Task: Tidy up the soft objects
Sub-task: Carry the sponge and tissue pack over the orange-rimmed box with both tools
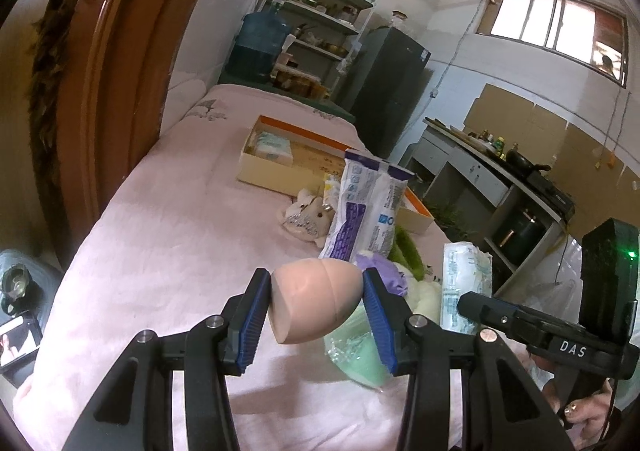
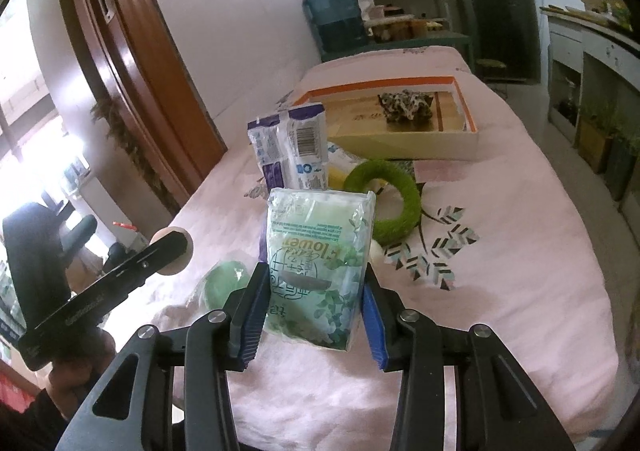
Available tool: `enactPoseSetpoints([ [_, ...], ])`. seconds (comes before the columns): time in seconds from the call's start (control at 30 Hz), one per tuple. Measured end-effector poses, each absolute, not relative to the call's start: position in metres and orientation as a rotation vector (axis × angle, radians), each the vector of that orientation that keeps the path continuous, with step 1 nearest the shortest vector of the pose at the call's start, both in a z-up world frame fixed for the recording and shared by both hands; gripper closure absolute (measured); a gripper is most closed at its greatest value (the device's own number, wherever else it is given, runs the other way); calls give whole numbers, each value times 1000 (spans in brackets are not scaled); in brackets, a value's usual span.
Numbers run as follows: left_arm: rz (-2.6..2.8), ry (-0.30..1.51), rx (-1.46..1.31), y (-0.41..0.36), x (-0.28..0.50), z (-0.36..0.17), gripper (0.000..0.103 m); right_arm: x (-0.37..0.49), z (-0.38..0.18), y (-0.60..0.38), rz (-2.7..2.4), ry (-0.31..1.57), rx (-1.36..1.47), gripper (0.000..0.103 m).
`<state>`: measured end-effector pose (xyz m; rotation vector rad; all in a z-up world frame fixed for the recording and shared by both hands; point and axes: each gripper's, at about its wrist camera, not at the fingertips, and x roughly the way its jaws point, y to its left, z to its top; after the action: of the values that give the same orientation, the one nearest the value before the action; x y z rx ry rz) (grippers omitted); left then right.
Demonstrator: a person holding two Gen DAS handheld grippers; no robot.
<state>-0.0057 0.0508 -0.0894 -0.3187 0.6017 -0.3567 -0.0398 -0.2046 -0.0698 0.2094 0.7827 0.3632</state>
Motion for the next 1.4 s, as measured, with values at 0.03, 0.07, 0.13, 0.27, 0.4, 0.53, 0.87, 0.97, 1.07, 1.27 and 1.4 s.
enactPoseSetpoints([
  [0.03,-358,601,-316,49,-6,-88,56,-40,-69,-206,362,781,211,59],
  [0.07,-357,600,-313,49,-6,-87,56,-39,-69,-207,360,780,211,59],
  [0.13,-360,598,-312,49,-5,-84,56,-39,-68,-209,358,776,212,59],
  [0.27,-364,590,-302,46,-2,-78,56,-37,-64,-212,352,765,209,59],
  [0.4,-366,582,-294,46,3,-70,56,-35,-61,-217,345,754,204,59],
  [0.53,-364,565,-276,45,8,-61,56,-30,-57,-222,336,743,199,59],
  [0.87,-369,540,-261,39,26,-40,56,-11,-40,-239,313,704,185,59],
  [0.97,-371,533,-249,36,32,-34,56,-4,-34,-244,306,690,175,59],
  [1.07,-378,529,-240,33,39,-28,56,2,-30,-248,303,680,173,59],
  [1.27,-390,530,-238,29,54,-22,56,16,-24,-251,304,668,161,59],
  [1.4,-390,513,-222,26,62,-14,56,25,-19,-254,299,655,155,59],
])
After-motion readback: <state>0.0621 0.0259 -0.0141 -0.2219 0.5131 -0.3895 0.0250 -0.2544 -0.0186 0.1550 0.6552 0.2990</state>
